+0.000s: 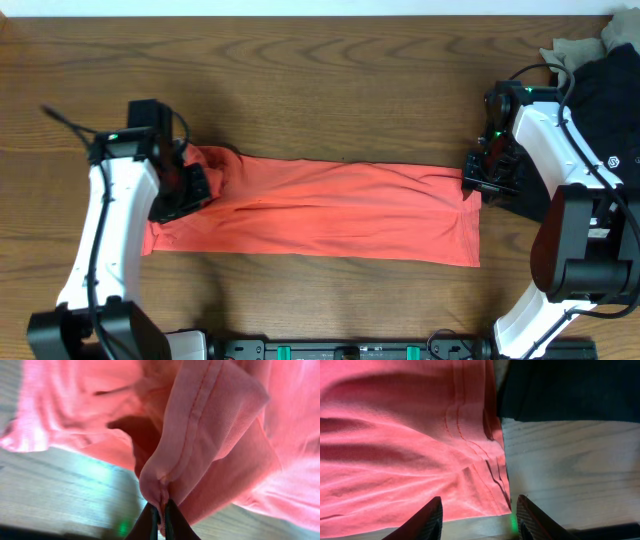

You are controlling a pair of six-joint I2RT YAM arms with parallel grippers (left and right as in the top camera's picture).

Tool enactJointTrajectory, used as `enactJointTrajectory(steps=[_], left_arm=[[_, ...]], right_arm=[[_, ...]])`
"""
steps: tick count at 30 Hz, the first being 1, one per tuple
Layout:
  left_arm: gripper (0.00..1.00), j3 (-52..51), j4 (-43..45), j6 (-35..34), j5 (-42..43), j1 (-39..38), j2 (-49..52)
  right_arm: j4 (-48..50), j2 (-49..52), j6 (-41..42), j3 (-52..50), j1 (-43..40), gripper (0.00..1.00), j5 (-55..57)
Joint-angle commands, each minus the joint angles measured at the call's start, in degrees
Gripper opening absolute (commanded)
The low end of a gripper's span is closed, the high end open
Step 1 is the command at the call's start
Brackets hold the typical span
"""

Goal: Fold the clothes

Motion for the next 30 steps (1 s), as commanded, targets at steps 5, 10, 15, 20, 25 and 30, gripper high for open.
enactJointTrajectory(steps=[5, 10, 15, 20, 25, 30], left_arm=[[0.06, -0.24, -2.6, -2.97, -0.07, 1.14, -0.5], [0.06, -0.26, -5.07, -2.95, -0.13, 1.14, -0.5], [0.26, -0.26, -3.32, -2.93, -1.7, 1.16, -0.5], [0.35, -0.26, 1.53, -4.02, -2.27, 1.16, -0.5], [0.5, -0.26, 10.47, -4.0, -2.25, 1.14, -0.44], [0.59, -0.26, 17.68, -4.0, -2.14, 1.14, 1.25]], right_arm=[[-0.81, -0.31, -0.66, -0.17, 1.16, 0.49, 0.22], [-1.27, -0.31, -0.68, -0.17, 1.16, 0.51, 0.22], [-1.42, -0.31, -0.68, -0.2, 1.16, 0.54, 0.2], [-0.81, -0.31, -0.63, -0.2, 1.16, 0.6, 0.17], [-0.52, -0.31, -0.61, -0.31, 1.18, 0.6, 0.15], [-0.35, -0.31, 0.04, -0.72, 1.2, 0.6, 0.11]])
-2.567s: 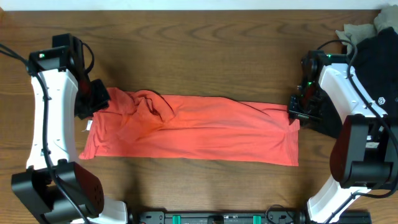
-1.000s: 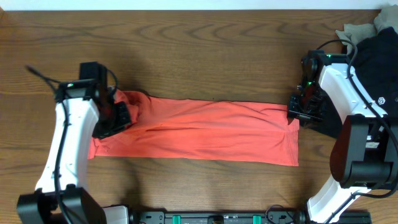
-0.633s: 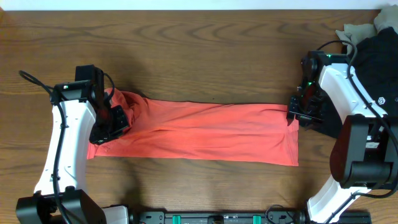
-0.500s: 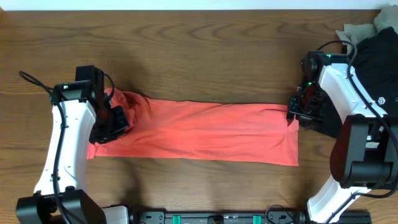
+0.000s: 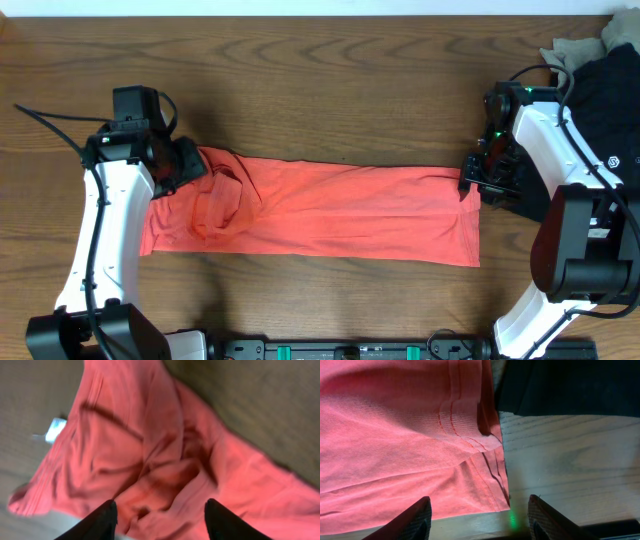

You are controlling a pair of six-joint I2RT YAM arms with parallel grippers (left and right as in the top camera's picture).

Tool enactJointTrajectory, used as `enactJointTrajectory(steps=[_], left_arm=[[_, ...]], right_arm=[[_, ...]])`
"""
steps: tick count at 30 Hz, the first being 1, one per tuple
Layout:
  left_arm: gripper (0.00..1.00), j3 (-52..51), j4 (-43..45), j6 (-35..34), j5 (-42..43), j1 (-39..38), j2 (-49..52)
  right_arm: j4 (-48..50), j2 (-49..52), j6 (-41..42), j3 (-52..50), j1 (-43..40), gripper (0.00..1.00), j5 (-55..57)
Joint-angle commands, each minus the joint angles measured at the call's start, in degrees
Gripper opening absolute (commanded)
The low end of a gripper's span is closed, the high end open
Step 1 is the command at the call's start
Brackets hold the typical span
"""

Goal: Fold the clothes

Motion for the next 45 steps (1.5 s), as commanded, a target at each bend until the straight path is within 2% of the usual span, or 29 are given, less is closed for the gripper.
enactJointTrajectory(steps=[1, 14, 17, 22, 23, 27, 34, 39, 42, 45], left_arm=[[0.6, -0.24, 2.69, -0.13, -0.13, 0.13, 2.78], [0.6, -0.24, 11.96, 0.52, 1.46, 0.02, 18.56], [0.47, -0.24, 12.57, 0.48, 1.49, 0.02, 19.87], [0.07, -0.22, 11.76, 0.55, 1.42, 0.09, 20.06], [0.06, -0.22, 11.69, 0.52, 1.01, 0.24, 19.96], [0.06, 0.57, 10.45, 0.44, -0.37, 2.32, 18.16], [0.06, 1.11, 4.09, -7.91, -1.79, 10.62, 15.04], [0.06, -0.5, 2.08, -8.7, -1.81, 14.23, 15.91], [0.13, -1.2, 1.14, -8.68, -2.73, 14.67, 16.44], [0.27, -1.27, 0.92, -8.68, -5.33, 14.67, 16.52]], right_arm=[[0.2, -0.31, 0.2, -0.52, 1.22, 0.6, 0.11], [0.39, -0.31, 0.15, -0.52, 1.22, 0.6, 0.13], [0.44, -0.31, 0.13, -0.52, 1.22, 0.6, 0.15], [0.94, -0.31, 0.15, -0.52, 1.22, 0.61, 0.15], [1.03, -0.31, 0.13, -0.52, 1.22, 0.61, 0.15], [1.27, -0.31, 0.13, -0.52, 1.22, 0.61, 0.17], [1.46, -0.31, -0.07, -0.52, 1.22, 0.61, 0.17], [1.7, -0.31, -0.09, -0.52, 1.22, 0.61, 0.17], [1.7, -0.31, -0.09, -0.52, 1.22, 0.61, 0.17], [1.6, -0.31, -0.11, -0.52, 1.22, 0.61, 0.17]])
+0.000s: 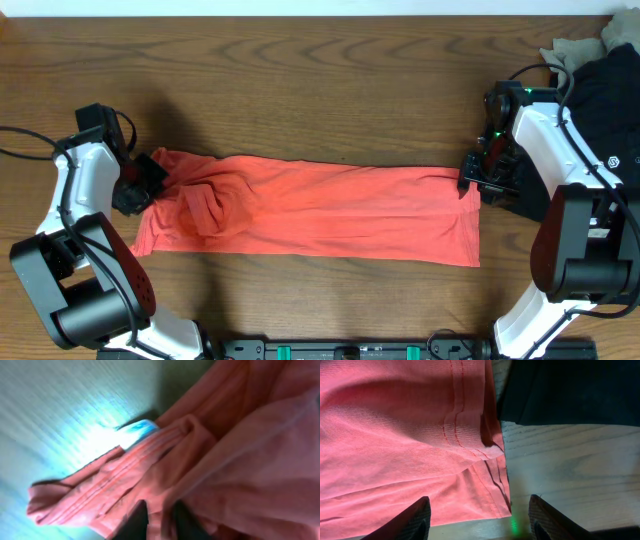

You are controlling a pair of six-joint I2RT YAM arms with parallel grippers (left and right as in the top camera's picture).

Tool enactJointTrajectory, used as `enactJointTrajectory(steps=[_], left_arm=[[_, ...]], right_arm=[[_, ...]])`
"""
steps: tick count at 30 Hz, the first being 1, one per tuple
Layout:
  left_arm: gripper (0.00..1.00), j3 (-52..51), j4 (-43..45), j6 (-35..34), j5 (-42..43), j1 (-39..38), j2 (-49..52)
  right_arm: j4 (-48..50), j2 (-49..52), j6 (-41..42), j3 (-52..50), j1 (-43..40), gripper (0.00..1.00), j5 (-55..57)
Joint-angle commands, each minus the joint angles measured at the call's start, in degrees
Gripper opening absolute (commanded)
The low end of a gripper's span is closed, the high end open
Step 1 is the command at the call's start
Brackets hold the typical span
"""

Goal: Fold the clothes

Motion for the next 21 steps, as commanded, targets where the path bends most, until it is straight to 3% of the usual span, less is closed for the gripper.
enactJointTrajectory(steps=[1, 6, 13, 21], left_arm=[[0.28, -0.85, -0.35, -0.79, -4.68, 0.33, 0.7], [0.29, 0.57, -1.33, 0.04, -5.62, 0.59, 0.42], [0.32, 5.2, -4.2, 2.27, 4.85, 0.28, -4.07], [0.33, 4.63, -6.86, 4.7, 8.9, -5.88, -5.95]], right_arm=[[-0.07, -0.31, -0.11, -0.37, 1.22, 0.61, 0.22], [-0.09, -0.31, -0.07, -0.39, 1.14, 0.62, 0.2], [0.83, -0.31, -0.48, -0.37, -1.01, 0.66, 0.0], [1.81, -0.31, -13.57, -0.39, -4.87, 0.77, -4.98]])
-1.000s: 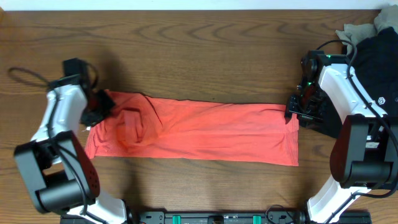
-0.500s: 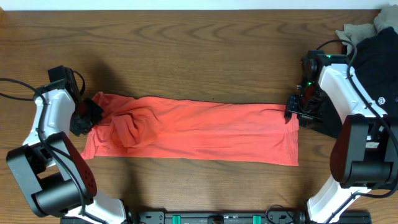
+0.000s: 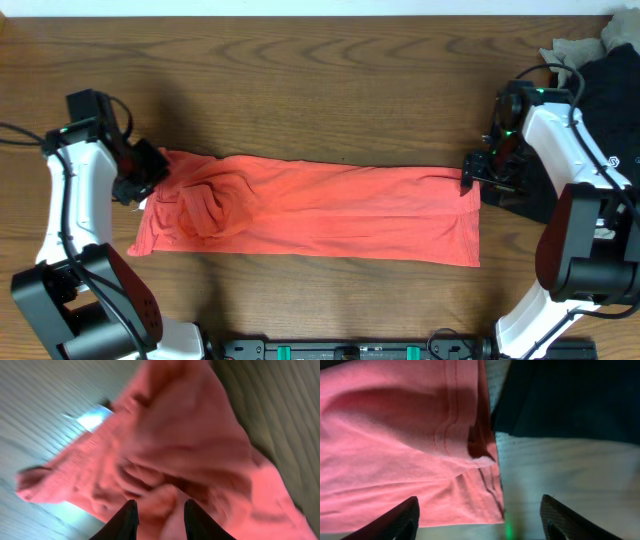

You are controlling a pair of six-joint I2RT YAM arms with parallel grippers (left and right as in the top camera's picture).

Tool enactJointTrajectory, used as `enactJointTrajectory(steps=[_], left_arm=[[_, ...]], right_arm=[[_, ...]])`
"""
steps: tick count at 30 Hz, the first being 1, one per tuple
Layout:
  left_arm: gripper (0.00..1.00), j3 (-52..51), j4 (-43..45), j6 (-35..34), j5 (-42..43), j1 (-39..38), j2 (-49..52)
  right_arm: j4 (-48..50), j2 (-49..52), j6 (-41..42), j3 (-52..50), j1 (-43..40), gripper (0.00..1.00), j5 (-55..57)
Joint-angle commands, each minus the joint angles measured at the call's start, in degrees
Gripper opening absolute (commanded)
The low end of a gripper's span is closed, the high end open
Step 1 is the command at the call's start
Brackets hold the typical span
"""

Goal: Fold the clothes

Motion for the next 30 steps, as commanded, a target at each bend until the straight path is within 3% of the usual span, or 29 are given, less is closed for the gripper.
enactJointTrajectory(steps=[1, 9, 14, 16, 17, 18, 20, 30], left_arm=[[0.33, -0.09, -1.33, 1.9, 2.25, -3.56, 0.09], [0.34, -2.84, -1.53, 3.1, 1.99, -10.16, 0.09], [0.34, -2.89, -1.42, 3.1, 1.99, -10.4, 0.09], [0.34, -2.89, -1.4, 3.1, 1.99, -10.43, 0.09], [0.34, -2.89, -1.38, 3.1, 1.99, -10.43, 0.09], [0.34, -2.89, -1.33, 3.1, 1.99, -10.43, 0.09], [0.34, -2.89, -1.14, 3.1, 1.99, -10.43, 0.09], [0.35, -2.91, -0.55, 3.1, 1.99, -10.43, 0.09]], right_arm=[[1.01, -0.31, -8.35, -0.44, -1.62, 0.78, -3.45], [8.41, -0.31, -9.9, -6.73, -1.9, 0.73, -9.27], [14.34, -0.31, -6.34, -12.85, -2.05, 0.67, -5.64], [15.52, -0.31, -5.31, -13.99, -2.08, 0.58, -5.27], [15.56, -0.31, -5.27, -14.19, -2.08, 0.4, -5.31], [15.32, -0.31, -5.09, -14.16, -2.08, 0.29, -5.29], [14.47, -0.33, -5.05, -13.86, -2.08, 0.19, -5.29], [9.01, -0.33, -4.94, -8.87, -2.45, 0.32, -3.15]])
